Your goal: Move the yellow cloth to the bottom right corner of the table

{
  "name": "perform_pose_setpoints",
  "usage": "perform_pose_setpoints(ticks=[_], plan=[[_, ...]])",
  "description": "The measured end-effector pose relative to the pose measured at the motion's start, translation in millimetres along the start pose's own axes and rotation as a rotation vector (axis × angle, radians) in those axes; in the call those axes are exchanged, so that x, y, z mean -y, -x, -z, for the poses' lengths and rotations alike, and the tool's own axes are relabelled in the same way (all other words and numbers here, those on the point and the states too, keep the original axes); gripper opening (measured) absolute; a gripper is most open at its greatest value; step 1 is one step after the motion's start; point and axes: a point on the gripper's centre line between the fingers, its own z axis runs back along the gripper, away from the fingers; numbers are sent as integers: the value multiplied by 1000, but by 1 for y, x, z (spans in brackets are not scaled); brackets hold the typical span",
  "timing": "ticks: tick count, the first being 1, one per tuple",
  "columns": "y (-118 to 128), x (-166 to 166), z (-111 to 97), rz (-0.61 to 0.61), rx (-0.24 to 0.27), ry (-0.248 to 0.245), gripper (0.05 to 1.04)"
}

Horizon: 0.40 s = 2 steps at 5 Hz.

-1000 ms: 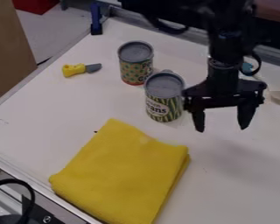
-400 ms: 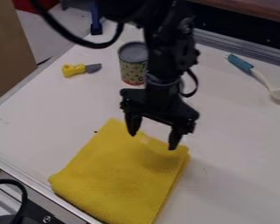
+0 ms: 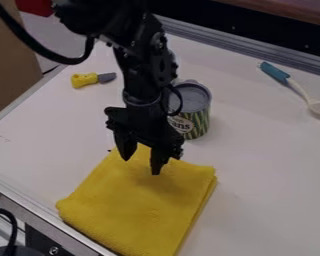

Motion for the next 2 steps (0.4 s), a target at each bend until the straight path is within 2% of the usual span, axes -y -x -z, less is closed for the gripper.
perform_pose_setpoints(ticks=[1, 2], plan=[[12, 5, 14, 47, 13, 28, 375], [18, 12, 22, 69, -9, 64, 157]])
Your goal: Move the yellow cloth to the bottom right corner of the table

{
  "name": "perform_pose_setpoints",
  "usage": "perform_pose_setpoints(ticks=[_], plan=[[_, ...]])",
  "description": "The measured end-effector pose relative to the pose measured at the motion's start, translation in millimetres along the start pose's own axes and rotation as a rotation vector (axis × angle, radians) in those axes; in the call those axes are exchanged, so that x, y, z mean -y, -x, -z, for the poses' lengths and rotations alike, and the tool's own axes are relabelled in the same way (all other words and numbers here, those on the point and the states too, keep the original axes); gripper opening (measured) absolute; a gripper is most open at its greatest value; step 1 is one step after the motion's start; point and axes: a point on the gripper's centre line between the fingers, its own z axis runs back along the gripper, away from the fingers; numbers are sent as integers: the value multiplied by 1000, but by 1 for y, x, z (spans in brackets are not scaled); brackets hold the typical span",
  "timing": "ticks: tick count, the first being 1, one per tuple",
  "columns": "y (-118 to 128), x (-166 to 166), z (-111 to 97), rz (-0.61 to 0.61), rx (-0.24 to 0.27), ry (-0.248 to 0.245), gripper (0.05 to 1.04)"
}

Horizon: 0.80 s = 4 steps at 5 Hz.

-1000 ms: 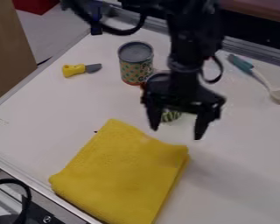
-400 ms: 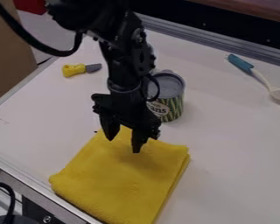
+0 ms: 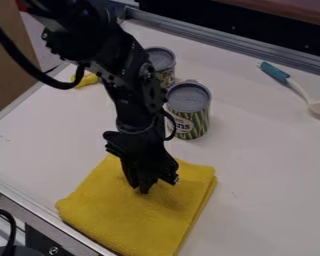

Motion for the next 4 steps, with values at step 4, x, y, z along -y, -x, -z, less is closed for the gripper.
perform_pose_setpoints(ticks=[4], plan=[[4, 45, 14, -6, -8, 6, 52]])
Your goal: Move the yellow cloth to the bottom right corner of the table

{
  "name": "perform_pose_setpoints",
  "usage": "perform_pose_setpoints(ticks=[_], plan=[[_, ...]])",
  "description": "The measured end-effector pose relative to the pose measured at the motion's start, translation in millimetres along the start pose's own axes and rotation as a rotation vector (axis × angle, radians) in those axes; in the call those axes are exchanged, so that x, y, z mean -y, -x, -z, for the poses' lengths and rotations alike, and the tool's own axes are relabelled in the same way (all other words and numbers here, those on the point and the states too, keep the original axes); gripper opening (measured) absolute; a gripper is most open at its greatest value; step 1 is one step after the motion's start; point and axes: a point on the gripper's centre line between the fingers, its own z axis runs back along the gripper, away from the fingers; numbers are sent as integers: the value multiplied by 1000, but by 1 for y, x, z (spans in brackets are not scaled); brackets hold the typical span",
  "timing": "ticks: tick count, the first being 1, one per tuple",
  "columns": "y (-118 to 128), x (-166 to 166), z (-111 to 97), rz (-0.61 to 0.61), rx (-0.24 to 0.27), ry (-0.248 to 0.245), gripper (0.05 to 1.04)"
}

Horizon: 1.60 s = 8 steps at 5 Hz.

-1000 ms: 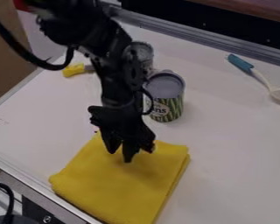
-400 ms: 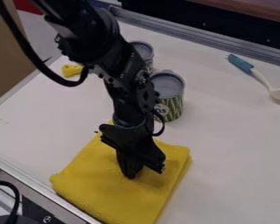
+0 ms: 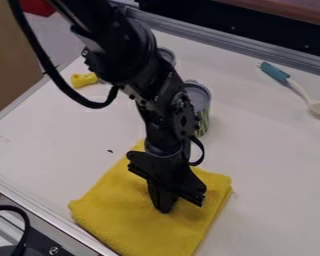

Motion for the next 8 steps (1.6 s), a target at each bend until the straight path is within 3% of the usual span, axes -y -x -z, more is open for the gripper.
perform_pose_setpoints(ticks=[2, 6, 7, 8], plan=[[-12, 32, 3, -86, 51, 14, 52], [-23, 99, 0, -77, 41, 45, 52], [-22, 100, 0, -98, 38, 44, 73], [-25, 92, -3, -99, 38, 28, 216]])
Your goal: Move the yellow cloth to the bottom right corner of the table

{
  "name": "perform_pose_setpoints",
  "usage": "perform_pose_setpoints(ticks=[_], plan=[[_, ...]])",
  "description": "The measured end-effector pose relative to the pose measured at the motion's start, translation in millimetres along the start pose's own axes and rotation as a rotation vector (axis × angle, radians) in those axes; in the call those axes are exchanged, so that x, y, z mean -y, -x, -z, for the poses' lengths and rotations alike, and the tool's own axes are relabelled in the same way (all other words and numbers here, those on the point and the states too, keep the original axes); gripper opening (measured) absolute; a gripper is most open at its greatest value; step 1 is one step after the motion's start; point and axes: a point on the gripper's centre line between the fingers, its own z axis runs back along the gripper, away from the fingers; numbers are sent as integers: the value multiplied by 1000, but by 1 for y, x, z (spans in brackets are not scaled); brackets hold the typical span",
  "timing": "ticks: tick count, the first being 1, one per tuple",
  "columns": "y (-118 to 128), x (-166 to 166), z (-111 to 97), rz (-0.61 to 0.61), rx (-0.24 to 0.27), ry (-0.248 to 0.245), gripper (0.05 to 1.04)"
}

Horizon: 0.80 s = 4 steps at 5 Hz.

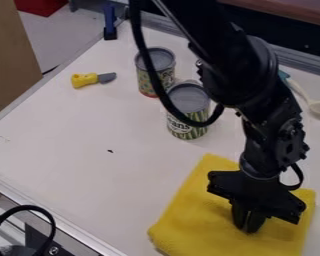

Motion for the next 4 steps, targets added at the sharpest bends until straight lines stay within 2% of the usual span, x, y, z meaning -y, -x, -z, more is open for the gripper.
perform_pose_setpoints(ticks=[1, 2, 3, 4], plan=[[-8, -7, -13, -26, -20, 11, 456], [-18, -5, -30, -59, -31, 42, 752], [-25, -6, -51, -82, -29, 80, 987], [-32, -22, -63, -97, -40, 83, 1000]])
